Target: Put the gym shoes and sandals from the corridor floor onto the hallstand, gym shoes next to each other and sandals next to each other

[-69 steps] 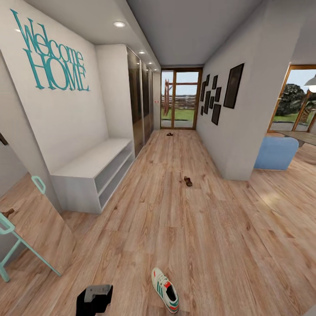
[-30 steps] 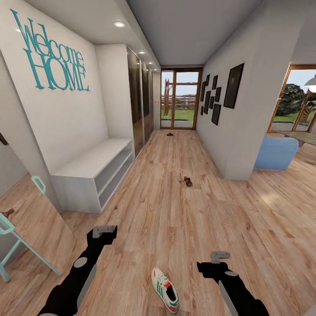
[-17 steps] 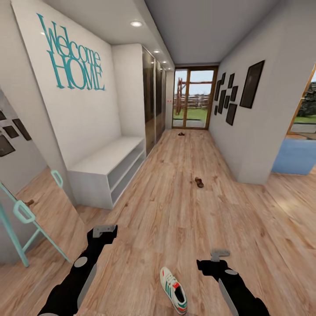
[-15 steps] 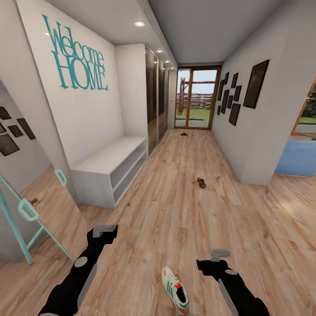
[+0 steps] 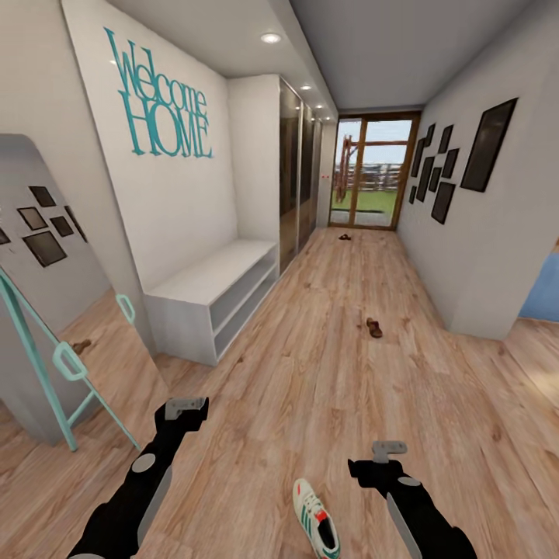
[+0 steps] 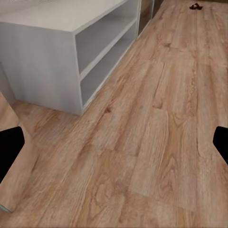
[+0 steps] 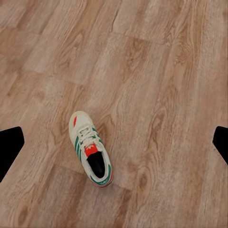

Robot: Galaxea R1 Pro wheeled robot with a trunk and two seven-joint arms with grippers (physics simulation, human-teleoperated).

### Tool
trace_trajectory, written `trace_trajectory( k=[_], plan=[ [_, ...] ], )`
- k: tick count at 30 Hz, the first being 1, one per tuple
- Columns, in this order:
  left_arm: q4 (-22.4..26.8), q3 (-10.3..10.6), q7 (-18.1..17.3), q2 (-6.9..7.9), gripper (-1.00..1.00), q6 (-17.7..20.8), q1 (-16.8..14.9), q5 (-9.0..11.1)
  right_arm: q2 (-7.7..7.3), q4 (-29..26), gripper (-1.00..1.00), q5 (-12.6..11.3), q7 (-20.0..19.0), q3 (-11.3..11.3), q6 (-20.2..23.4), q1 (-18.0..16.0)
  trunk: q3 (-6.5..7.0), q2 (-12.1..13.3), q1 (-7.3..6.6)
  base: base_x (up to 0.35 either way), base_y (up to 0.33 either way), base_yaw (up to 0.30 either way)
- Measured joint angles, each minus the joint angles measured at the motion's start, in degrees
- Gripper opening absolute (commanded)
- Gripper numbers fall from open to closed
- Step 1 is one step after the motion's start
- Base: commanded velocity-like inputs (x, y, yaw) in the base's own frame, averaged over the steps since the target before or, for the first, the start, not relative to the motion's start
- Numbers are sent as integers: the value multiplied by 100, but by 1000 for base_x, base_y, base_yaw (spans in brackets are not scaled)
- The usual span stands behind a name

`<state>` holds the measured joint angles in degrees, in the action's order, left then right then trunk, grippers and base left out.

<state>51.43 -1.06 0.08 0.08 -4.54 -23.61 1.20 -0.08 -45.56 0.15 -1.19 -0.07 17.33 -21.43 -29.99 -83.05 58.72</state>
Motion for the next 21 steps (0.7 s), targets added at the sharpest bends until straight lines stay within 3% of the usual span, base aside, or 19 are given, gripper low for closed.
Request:
trace_trajectory(
  k=[21],
  plan=[
    [1, 4, 0, -8, 100, 0, 1, 0, 0, -4, 100, 0, 0, 0, -1, -1, 0, 0, -1, 145, -230, 260]
  ],
)
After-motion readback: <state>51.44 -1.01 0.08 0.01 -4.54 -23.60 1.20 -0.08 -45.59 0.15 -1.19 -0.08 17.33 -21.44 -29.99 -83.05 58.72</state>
